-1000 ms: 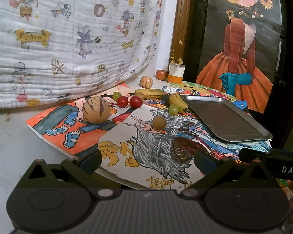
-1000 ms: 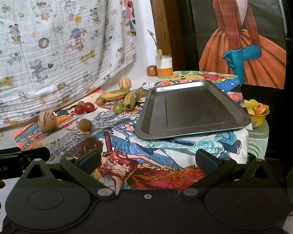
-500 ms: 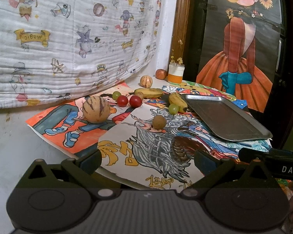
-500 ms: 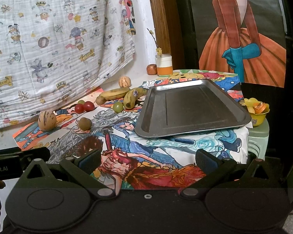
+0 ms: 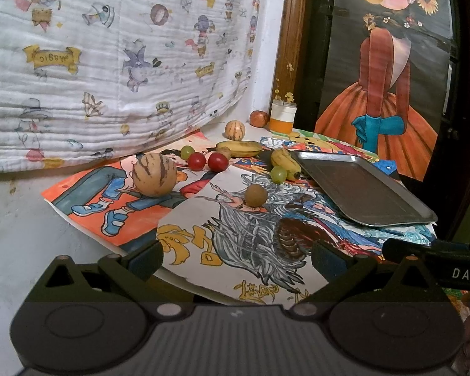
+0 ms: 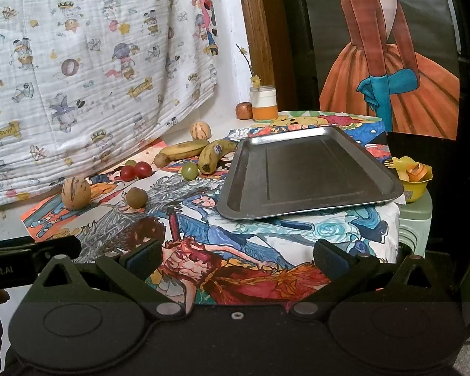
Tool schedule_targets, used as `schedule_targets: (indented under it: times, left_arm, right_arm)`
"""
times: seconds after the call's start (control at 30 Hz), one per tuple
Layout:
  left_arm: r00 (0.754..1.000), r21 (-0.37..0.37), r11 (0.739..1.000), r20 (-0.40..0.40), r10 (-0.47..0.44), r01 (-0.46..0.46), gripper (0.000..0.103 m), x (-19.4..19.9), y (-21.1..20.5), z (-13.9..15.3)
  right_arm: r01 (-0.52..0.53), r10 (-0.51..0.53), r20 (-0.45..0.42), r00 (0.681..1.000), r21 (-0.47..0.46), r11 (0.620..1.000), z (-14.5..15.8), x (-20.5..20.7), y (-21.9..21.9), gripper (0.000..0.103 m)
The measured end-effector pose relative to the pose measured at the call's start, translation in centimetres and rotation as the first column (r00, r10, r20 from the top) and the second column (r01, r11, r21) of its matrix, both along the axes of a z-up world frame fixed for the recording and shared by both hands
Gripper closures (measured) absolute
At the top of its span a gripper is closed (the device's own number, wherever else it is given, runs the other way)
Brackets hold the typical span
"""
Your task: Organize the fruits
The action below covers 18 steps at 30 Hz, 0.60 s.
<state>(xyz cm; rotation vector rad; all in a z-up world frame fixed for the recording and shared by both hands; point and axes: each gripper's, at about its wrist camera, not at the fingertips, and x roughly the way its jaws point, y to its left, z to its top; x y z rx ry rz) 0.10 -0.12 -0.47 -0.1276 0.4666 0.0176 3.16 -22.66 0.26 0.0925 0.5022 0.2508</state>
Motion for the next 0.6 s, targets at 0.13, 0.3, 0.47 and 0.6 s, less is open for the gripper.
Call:
schedule_targets:
  times: [0.13, 0.3, 0.47, 0.6]
  left_arm:
    - [1.0, 0.0, 1.0, 0.0, 0.001, -0.001, 0.0, 0.04, 0.0, 0.02]
    - [1.0, 0.0, 1.0, 0.0, 0.0, 0.0, 0.0, 0.05, 0.01, 0.03]
    - [1.0, 0.0, 1.0, 0.0, 0.0, 0.0, 0.0, 0.03, 0.01, 0.02]
    - [1.0, 0.0, 1.0, 0.0, 0.0, 0.0, 0.0, 0.05, 0.01, 0.04]
  right_arm:
    - [0.0, 0.0, -0.001, 1.0, 0.0, 1.0, -0.02, 0.01, -0.01, 0.0]
    - [0.0, 0.0, -0.002, 1.0, 0.001, 1.0, -0.04, 0.01, -0.03, 0.0]
    - [0.0, 0.0, -0.003, 1.0, 0.001, 1.0, -0.06, 0.05, -0.04, 0.0]
    - [-0.001, 0.001, -0.004, 1.0, 0.002, 1.0, -0.08, 0.08, -0.06, 0.0]
